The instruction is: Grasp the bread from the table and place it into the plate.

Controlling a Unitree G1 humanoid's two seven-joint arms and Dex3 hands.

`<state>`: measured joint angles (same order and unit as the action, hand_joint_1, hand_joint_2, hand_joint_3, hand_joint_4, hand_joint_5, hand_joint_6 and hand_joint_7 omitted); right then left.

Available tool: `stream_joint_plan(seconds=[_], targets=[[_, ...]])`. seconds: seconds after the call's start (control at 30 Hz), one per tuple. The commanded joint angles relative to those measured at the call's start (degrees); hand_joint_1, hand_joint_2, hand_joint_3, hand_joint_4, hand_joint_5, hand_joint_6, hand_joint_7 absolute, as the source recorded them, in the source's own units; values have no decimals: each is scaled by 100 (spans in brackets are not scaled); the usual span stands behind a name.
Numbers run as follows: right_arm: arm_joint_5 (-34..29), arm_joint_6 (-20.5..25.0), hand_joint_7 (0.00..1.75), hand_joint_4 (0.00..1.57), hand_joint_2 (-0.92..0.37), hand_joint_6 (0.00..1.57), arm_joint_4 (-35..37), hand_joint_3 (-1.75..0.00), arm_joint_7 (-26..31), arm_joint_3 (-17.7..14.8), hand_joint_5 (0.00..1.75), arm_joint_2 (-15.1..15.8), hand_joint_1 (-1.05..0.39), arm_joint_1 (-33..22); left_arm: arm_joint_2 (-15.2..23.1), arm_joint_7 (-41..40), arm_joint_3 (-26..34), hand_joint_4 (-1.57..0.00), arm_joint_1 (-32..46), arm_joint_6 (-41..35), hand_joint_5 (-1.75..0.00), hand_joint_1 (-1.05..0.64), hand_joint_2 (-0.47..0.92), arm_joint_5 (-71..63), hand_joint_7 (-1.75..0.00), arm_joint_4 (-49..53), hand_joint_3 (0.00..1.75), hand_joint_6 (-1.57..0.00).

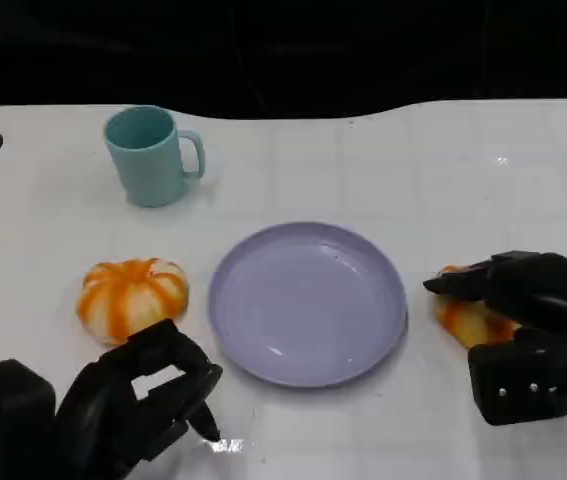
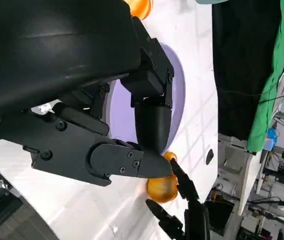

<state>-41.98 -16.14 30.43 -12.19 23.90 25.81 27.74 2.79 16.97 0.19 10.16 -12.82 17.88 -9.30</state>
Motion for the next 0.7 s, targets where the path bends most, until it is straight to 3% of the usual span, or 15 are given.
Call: stream_joint_plan(seconds=[0.03, 0.33, 0.43, 0.47, 0.53, 0.63, 0.7], targets=[[-17, 115, 2, 28, -85, 39, 203, -1, -49, 132, 12, -64, -36, 193, 58, -75, 23, -74, 78, -25, -175, -59, 92, -53, -155, -96, 19, -66], [-87, 241, 8, 45, -89, 60, 450, -2, -149, 398, 18, -96, -35, 386, 67, -57, -2, -74, 135, 13, -175, -58, 92, -54, -157, -158, 20, -64], [20, 217, 12, 66, -91, 74, 611, -3, -6, 337, 29, -132, -31, 426, 63, -31, 4, -73, 150, 33, -175, -58, 92, -25, -156, -157, 21, -64], [133, 208, 11, 68, -92, 83, 736, -5, 102, 251, 55, -189, -28, 439, 62, -32, 5, -73, 155, 25, -175, -58, 92, -18, -156, -165, 21, -64], [288, 189, 13, 75, -92, 97, 943, -6, 318, 145, 82, -272, -22, 476, 74, -25, -2, -73, 165, 35, -175, -57, 92, -29, -156, -176, 21, -64], [417, -91, 22, 84, -92, 118, 1207, -18, 720, 63, 137, -307, -11, 532, 77, -20, -5, -73, 184, 49, -175, -57, 92, -32, -155, -193, 22, -64], [444, -265, 29, 85, -90, 123, 1344, -23, 897, 70, 154, -297, -8, 575, 80, -17, -5, -73, 193, 54, -175, -58, 92, -32, -155, -200, 22, -64]])
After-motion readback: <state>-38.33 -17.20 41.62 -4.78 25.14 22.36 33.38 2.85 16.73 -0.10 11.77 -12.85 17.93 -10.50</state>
